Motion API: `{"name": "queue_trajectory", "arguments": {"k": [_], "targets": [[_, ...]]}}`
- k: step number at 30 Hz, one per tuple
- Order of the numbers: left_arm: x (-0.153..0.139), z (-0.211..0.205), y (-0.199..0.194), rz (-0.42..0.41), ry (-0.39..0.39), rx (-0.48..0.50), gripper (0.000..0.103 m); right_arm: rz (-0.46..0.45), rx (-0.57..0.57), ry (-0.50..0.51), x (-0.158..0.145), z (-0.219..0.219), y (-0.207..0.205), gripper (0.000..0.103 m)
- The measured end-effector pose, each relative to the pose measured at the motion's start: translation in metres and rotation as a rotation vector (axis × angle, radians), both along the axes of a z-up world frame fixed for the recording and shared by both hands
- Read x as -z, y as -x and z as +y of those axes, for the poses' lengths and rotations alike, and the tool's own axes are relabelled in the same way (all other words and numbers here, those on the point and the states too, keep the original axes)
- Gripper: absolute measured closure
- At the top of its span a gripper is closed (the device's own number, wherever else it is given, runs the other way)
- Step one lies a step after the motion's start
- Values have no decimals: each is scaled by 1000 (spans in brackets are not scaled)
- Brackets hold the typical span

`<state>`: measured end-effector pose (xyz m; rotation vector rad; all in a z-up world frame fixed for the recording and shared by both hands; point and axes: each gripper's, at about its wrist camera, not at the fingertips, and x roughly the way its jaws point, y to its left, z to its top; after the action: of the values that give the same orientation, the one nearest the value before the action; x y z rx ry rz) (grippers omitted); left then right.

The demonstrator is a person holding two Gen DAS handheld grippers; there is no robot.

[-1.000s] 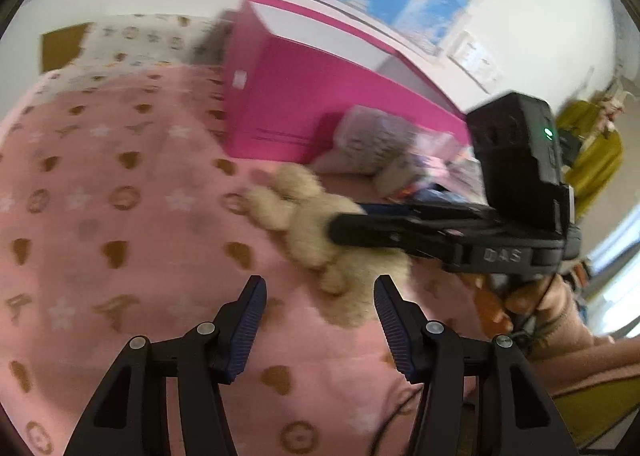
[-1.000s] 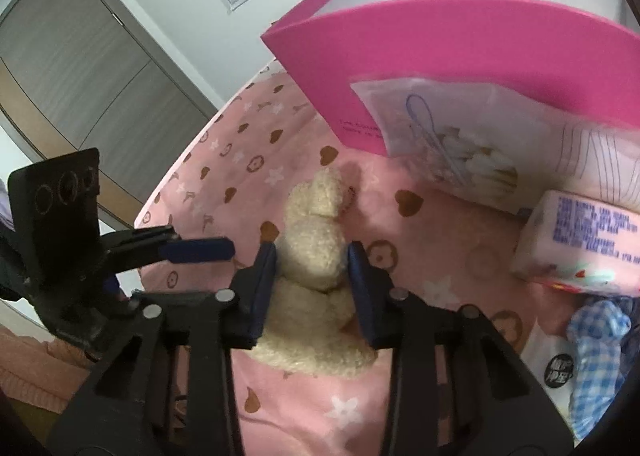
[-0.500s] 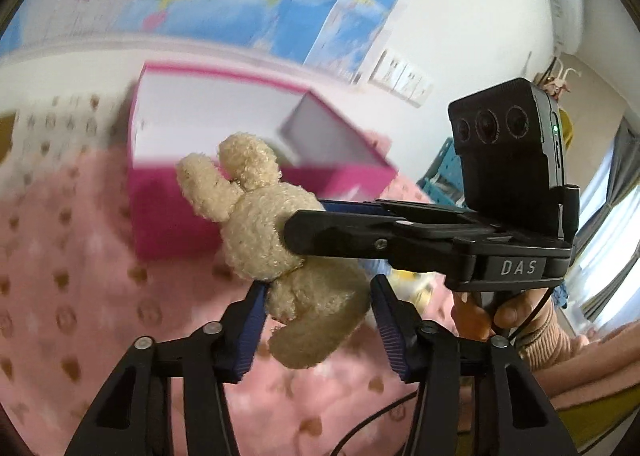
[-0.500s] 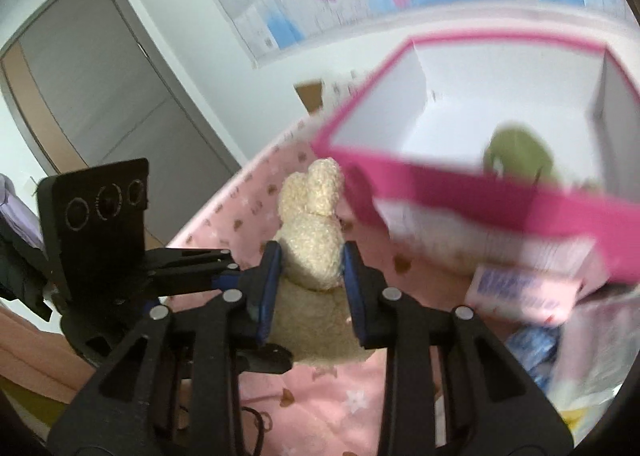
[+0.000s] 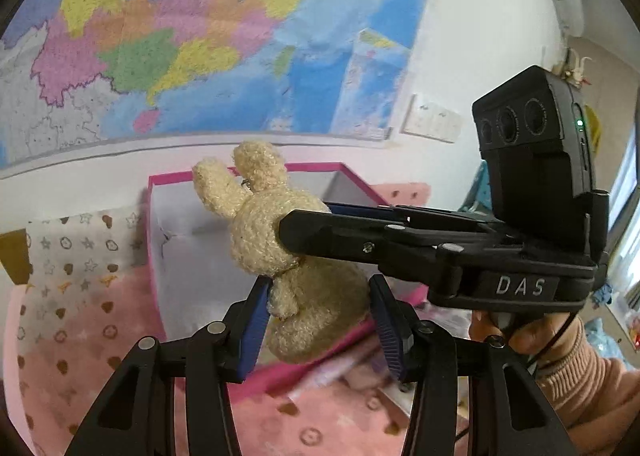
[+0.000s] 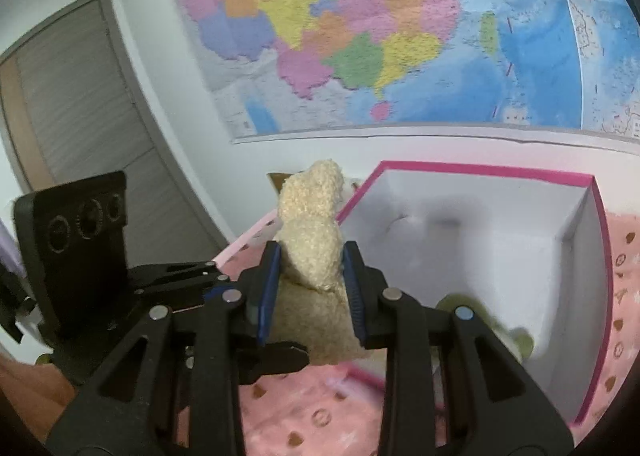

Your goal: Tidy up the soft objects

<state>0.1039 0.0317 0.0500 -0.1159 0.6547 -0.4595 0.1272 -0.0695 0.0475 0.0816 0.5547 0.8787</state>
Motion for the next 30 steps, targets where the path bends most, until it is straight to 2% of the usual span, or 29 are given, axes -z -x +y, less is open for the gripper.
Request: {"name": "queue_trajectory", "arguments": {"k": [8, 11, 15, 23, 25, 30], "targets": [[25, 10, -40, 92, -36, -67, 54, 85, 52, 42, 22, 10, -48, 68], [35, 11, -53, 124, -78, -126, 54, 116, 84, 59, 30, 12, -59, 66], [43, 19, -60, 155, -56, -163, 54, 124, 106, 64, 32, 7, -59, 66], [33, 21, -30, 97, -36, -156, 54, 79, 110, 31, 16, -35, -20, 65], [26, 16, -18, 65, -33, -132, 54, 61, 118, 22, 11, -50, -6, 60], [12, -1, 10, 0, -28, -71, 53, 24, 148, 7, 5, -84, 25, 59]]}}
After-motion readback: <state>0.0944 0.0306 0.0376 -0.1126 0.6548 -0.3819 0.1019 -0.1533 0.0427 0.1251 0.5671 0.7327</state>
